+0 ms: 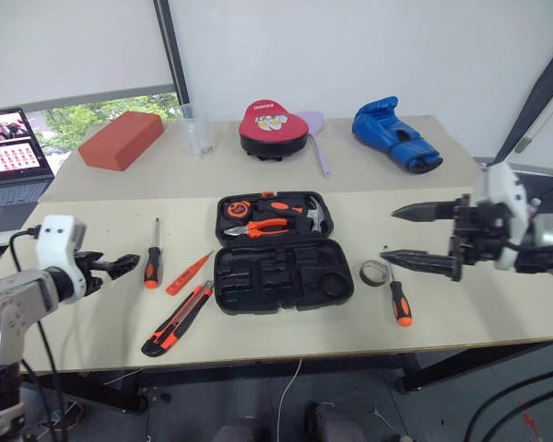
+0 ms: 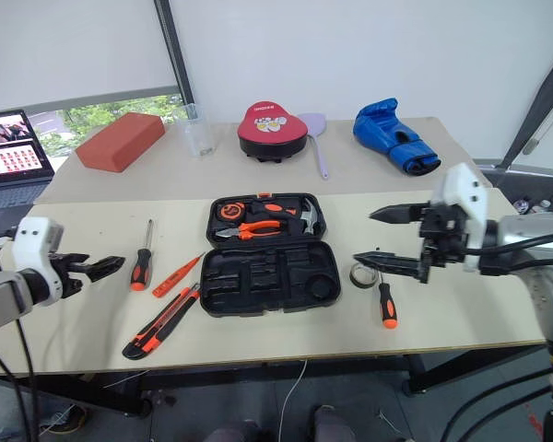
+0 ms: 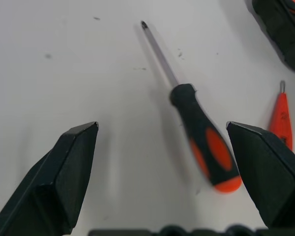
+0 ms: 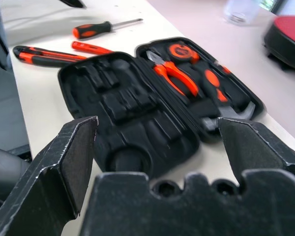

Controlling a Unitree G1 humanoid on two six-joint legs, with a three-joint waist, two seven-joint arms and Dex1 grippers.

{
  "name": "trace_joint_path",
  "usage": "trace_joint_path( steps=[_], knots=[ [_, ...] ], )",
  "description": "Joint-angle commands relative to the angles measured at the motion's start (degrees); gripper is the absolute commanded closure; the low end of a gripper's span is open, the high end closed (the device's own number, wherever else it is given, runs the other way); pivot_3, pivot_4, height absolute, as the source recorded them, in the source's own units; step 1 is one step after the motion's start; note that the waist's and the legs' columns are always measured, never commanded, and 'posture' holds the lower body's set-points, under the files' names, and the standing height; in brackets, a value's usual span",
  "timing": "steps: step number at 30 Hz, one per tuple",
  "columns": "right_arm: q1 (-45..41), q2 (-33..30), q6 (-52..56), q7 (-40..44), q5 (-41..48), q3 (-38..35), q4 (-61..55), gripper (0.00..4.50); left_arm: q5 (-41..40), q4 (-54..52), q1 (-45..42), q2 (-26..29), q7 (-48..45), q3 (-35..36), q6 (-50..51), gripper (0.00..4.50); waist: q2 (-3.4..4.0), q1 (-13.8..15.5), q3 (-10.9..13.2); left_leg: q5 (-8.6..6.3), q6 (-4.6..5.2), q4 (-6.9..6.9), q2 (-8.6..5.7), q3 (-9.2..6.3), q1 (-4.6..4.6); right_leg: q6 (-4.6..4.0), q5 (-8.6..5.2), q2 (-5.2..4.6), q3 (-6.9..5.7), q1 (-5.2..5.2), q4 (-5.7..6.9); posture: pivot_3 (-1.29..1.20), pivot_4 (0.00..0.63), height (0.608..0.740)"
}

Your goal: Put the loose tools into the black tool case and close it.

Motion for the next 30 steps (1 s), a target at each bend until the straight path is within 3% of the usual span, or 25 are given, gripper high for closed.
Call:
trace_joint_path(
  steps=[1, 3, 4, 9, 21, 30],
  knots=[
    [-2.4, 1.8, 0.4, -2.4, 0.2, 0.3, -1.7, 0.0, 0.6, 1.4, -3.2, -1.1, 2.1, -0.9, 2.6, 0.02, 0.03, -0.6, 0.0, 0.06, 0.0, 0.1, 0.05, -0.03, -0.23, 0.07, -0.05, -0.39, -0.55, 0.16, -0.02, 0.0, 0.15, 0.74],
    [-2.9, 2.9, 1.3, -2.2, 1.8, 0.6, -2.4, 0.0, 0.9, 2.7, -5.3, -2.3, 2.5, -2.4, 3.1, 0.02, 0.16, -0.1, 0.0, 0.6, 0.86, 0.58, -0.14, -0.98, -0.37, 0.32, -0.16, -0.84, -1.71, 0.56, -0.05, 0.0, 0.15, 0.74],
    [-2.7, 3.0, 1.2, -1.4, 2.2, 0.7, -3.1, 0.0, 1.6, 3.2, -5.9, -2.4, 2.5, -3.3, 2.7, 0.02, 0.1, 0.7, 0.0, 0.59, 0.84, 1.22, -0.16, -1.07, -0.41, 0.57, 0.0, -0.17, -0.94, -0.06, 0.14, 0.0, 0.15, 0.74],
    [-2.1, 4.1, 0.8, 0.1, 3.7, 2.5, -6.7, 0.0, 4.8, 8.4, -9.0, -3.8, 1.5, -8.4, -1.0, 0.02, 0.07, 2.6, 0.0, 0.36, 0.21, 1.19, -0.51, -1.04, -0.58, 0.77, 0.08, 0.19, 0.17, -0.28, 0.08, 0.0, 0.15, 0.74],
    [-3.0, 5.3, 0.0, 1.0, 3.3, 4.7, -7.5, 0.0, 7.5, 12.0, -17.9, -3.9, 0.9, -9.9, -0.8, 0.02, 0.02, 1.2, 0.0, 0.57, -0.14, 0.88, -0.59, -0.89, -0.44, 0.89, -0.05, 0.0, 0.7, -0.43, 0.16, 0.0, 0.15, 0.74],
    [-3.4, 6.9, -1.0, 0.8, 1.5, 7.0, -7.1, 0.0, 7.7, 17.2, -27.0, -14.6, 7.9, -9.8, 8.9, 0.02, -0.01, 1.5, 0.0, 0.57, -0.13, 0.94, -0.67, -0.89, -0.46, 0.89, -0.04, -0.07, 0.69, -0.41, 0.17, 0.0, 0.15, 0.74]
  ],
)
